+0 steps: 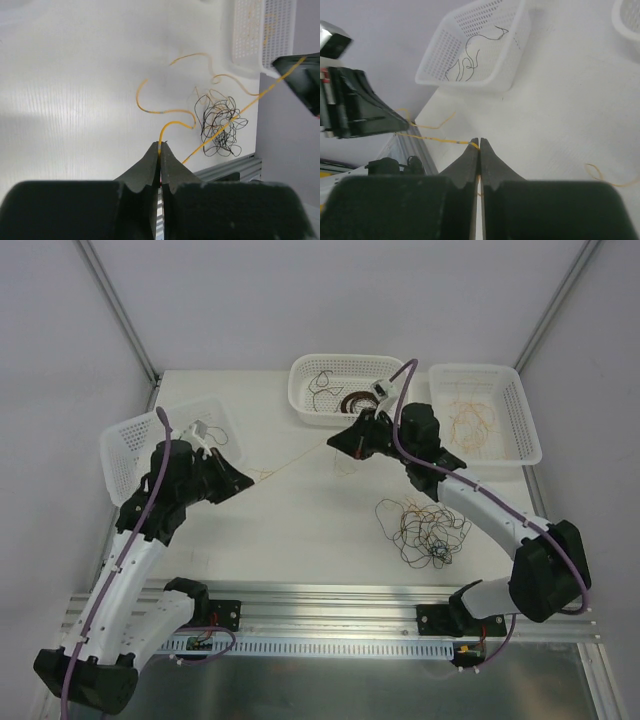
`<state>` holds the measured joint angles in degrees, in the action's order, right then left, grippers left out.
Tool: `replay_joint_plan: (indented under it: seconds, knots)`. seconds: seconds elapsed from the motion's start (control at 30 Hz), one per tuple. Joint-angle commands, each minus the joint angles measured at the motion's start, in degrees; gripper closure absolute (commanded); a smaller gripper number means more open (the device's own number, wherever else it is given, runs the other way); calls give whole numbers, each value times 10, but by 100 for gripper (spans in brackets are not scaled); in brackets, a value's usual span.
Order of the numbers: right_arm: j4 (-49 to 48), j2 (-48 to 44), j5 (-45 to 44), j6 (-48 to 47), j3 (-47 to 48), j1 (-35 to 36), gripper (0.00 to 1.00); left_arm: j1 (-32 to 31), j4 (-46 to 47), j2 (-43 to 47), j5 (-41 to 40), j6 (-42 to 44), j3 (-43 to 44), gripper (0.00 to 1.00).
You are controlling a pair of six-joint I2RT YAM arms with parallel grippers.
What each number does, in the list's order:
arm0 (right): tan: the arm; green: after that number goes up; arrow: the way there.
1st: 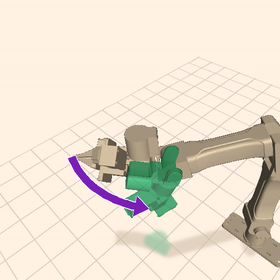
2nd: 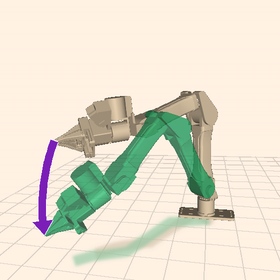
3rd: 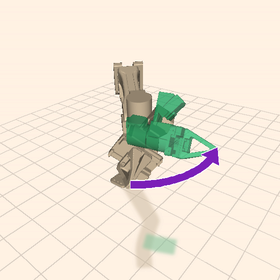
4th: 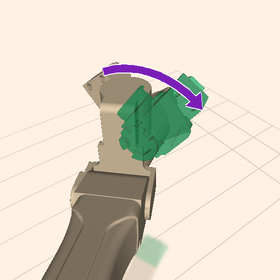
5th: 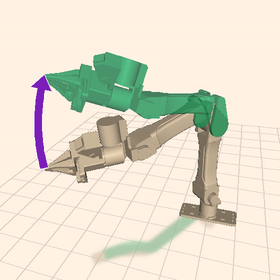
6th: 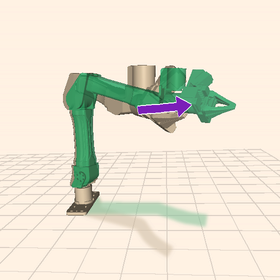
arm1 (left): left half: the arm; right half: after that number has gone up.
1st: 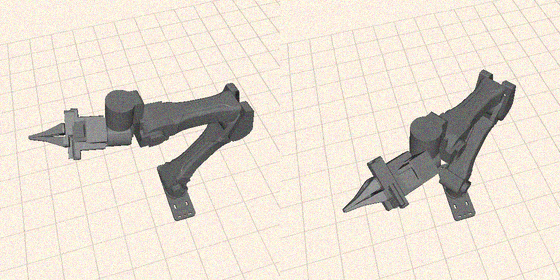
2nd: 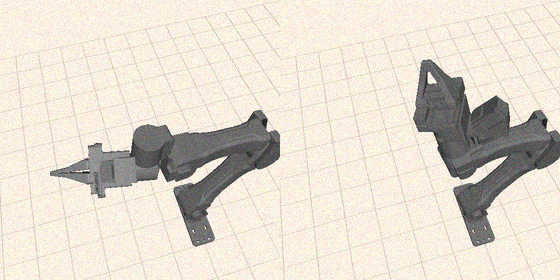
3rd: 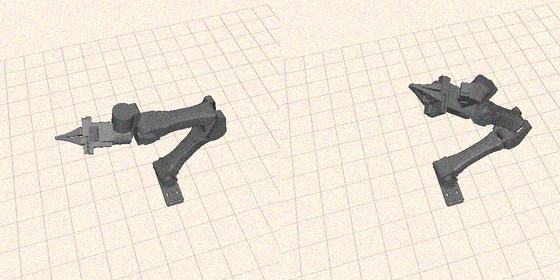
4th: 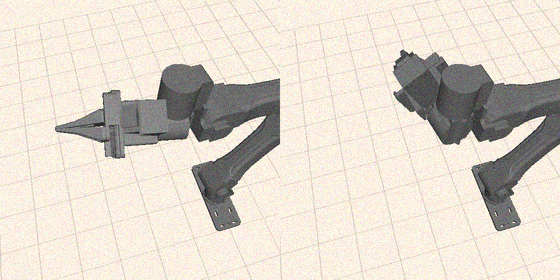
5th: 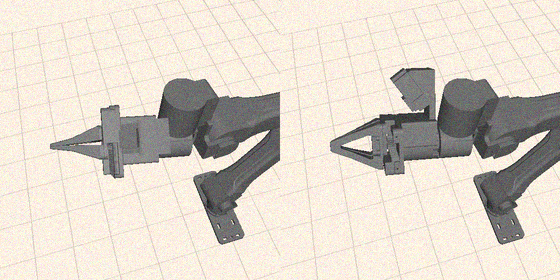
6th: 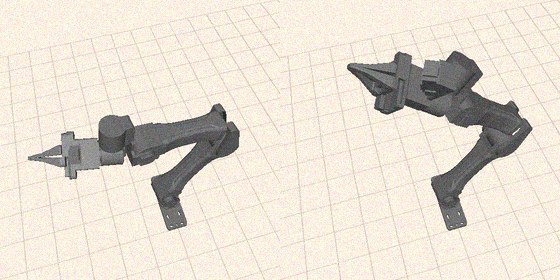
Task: Untangle the cables
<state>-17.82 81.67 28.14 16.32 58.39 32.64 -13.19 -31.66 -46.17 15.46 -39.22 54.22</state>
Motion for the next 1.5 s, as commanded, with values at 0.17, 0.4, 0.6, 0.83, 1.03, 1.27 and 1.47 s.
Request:
replay_joint_plan:
  seconds: [0.17, 0.4, 0.6, 0.83, 1.03, 1.27, 1.47]
  knots:
    - [15, -85, -34, 28, 61, -60, 99, -64, 99, -48, 5, -45, -99, 100]
    - [114, -94, -40, -35, 162, -100, 99, -170, 170, -166, -3, -58, -63, 75]
    - [176, -99, -58, -95, 224, -152, 99, -171, 196, -171, 2, -36, -47, 36]
    - [217, -82, -77, -102, 294, -248, 99, -171, 203, -166, 10, -14, -68, 8]
    - [227, -35, -85, -103, 370, -353, 99, -172, 202, -154, 8, -8, -98, 2]
    - [181, 23, -73, -33, 409, -448, 99, -171, 203, -144, -4, -16, -120, 1]
    - [147, 84, -71, -10, 434, -503, 98, -172, 202, -152, -10, -14, -119, 1]
